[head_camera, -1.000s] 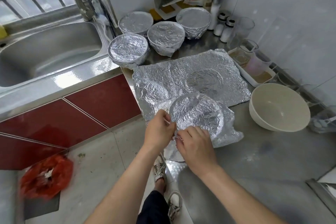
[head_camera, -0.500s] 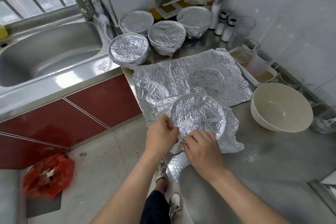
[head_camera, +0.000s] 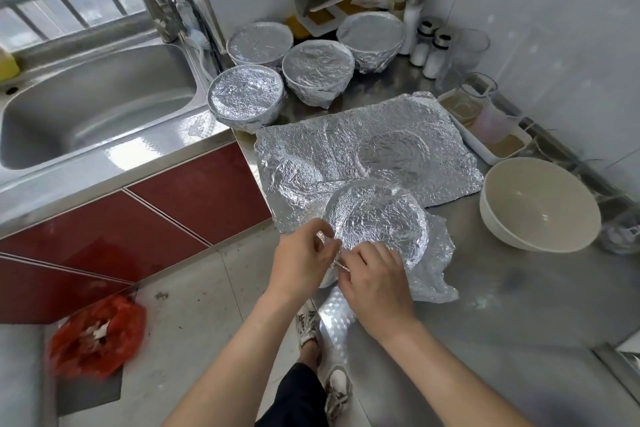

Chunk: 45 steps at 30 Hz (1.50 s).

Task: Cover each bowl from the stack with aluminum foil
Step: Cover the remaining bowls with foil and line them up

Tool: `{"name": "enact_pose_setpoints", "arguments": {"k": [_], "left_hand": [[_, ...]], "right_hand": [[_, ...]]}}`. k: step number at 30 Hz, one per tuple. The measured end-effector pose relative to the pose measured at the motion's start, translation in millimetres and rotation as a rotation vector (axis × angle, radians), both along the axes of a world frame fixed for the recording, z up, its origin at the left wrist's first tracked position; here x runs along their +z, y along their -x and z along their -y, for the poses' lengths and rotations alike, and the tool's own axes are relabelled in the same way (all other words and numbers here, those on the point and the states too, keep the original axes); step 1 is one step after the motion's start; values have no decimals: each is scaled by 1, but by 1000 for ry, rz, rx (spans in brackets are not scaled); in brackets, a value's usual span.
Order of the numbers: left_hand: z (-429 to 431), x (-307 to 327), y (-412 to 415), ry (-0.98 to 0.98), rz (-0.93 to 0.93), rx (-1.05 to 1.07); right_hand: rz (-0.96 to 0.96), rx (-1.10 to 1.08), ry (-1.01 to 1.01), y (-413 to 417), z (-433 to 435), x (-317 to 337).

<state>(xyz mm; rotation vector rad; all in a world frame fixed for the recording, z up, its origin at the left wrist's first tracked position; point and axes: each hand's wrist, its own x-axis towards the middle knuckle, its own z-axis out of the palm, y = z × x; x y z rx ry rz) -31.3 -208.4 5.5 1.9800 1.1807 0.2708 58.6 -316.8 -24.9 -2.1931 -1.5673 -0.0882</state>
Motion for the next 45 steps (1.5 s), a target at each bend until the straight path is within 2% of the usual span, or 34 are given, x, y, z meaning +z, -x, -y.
{"name": "enact_pose_setpoints", "arguments": {"k": [4, 7, 13, 17, 22, 27, 29, 35, 40, 45], "left_hand": [[10, -2, 5, -47, -82, -47], [19, -7, 0, -74, -75, -54], [25, -13, -8, 7, -19, 70], [26, -13, -9, 75, 51, 131], [13, -8, -7, 48, 99, 58], [0, -7, -2, -21, 53, 9], [0, -5, 4, -102, 48, -52], [2, -8, 18, -485, 78, -492], [-7, -6, 18, -550, 56, -669], [-9, -15, 14, -664, 118, -712]], "right_hand": [[10, 10, -1, -9, 14, 5], [44, 43, -16, -12, 21, 6], [68, 68, -44, -8, 19, -3], [43, 65, -52, -4, 15, -8], [-6, 11, -87, 2, 7, -1], [-136, 19, -77, -9, 13, 7], [-130, 50, -73, -18, 20, 9], [-11, 136, -3, -31, 26, 4], [69, 162, -43, -25, 20, 2], [80, 163, 15, -23, 14, -7]]}}
